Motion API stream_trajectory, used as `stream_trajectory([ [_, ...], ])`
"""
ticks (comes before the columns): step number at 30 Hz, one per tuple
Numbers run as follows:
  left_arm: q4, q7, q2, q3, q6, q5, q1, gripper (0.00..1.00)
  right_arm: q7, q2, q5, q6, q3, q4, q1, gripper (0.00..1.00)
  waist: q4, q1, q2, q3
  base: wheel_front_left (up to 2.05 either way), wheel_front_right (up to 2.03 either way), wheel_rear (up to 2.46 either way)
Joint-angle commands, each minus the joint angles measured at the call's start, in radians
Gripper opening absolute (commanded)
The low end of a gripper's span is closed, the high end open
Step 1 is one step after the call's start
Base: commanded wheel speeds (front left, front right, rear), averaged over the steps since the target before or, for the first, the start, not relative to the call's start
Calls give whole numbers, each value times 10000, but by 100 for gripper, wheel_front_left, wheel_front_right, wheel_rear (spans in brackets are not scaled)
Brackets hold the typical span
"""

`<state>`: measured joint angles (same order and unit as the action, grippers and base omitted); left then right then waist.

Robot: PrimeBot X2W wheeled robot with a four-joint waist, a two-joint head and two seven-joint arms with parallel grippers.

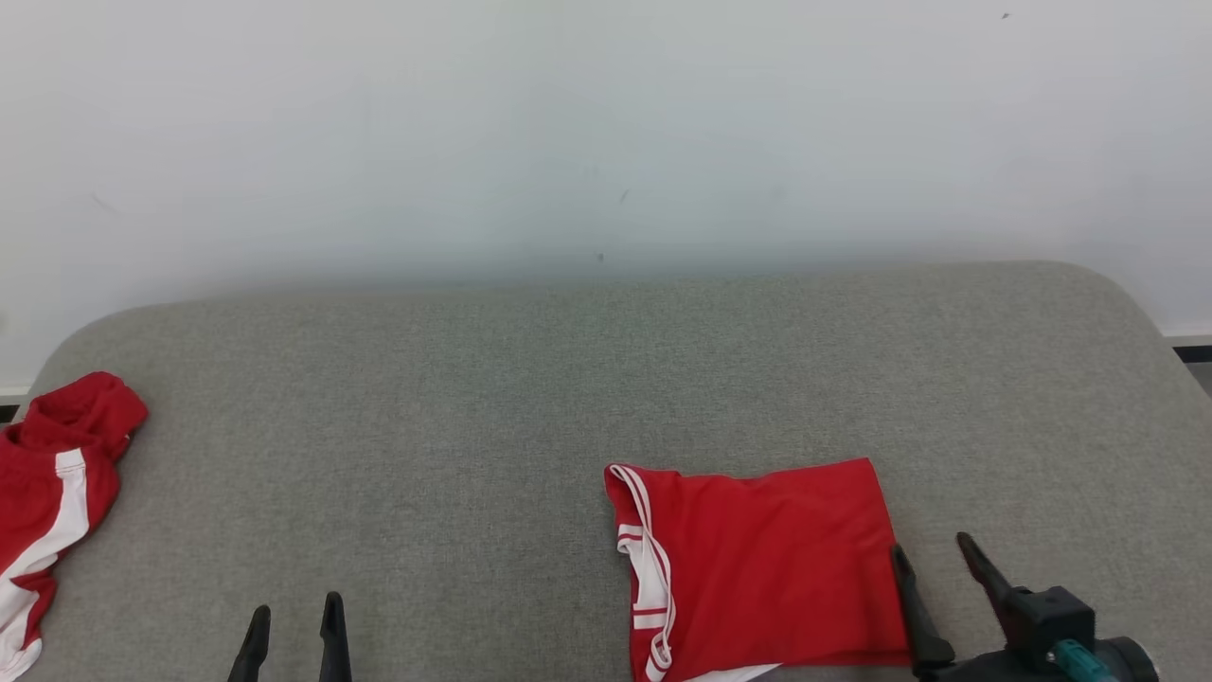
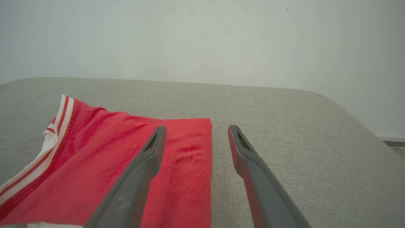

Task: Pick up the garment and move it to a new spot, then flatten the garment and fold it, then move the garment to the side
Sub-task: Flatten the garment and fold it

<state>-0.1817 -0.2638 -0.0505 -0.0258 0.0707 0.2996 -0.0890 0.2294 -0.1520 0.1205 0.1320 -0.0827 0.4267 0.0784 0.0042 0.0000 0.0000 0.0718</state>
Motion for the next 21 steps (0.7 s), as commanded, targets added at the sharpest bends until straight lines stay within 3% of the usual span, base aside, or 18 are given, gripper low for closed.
stream_trajectory([
  [1, 31, -7, 1, -23, 29, -55, -67, 100, 50, 63, -36, -26, -55, 28, 39, 77, 42, 0, 0, -18, 0, 0, 0],
  [3, 20, -7, -1, -46, 93, -86, -63, 100, 86, 171, -106, -26, -193, 140, 165, 24, 108, 0, 0, -49, 0, 0, 0],
  [4, 14, -7, 1, -53, 87, -92, -50, 100, 63, 218, -138, -26, -311, 225, 219, 4, 141, 0, 0, -70, 0, 0, 0],
  [5, 13, -6, -1, -57, 122, -102, -40, 100, 57, 270, -151, -26, -430, 290, 290, 0, 174, 0, 0, -99, 0, 0, 0],
  [21, -44, -7, -1, 344, 204, 53, 888, 100, -160, 852, -93, -26, -2613, 3272, 2735, 0, 1117, 0, 0, -1334, 0, 0, 0],
])
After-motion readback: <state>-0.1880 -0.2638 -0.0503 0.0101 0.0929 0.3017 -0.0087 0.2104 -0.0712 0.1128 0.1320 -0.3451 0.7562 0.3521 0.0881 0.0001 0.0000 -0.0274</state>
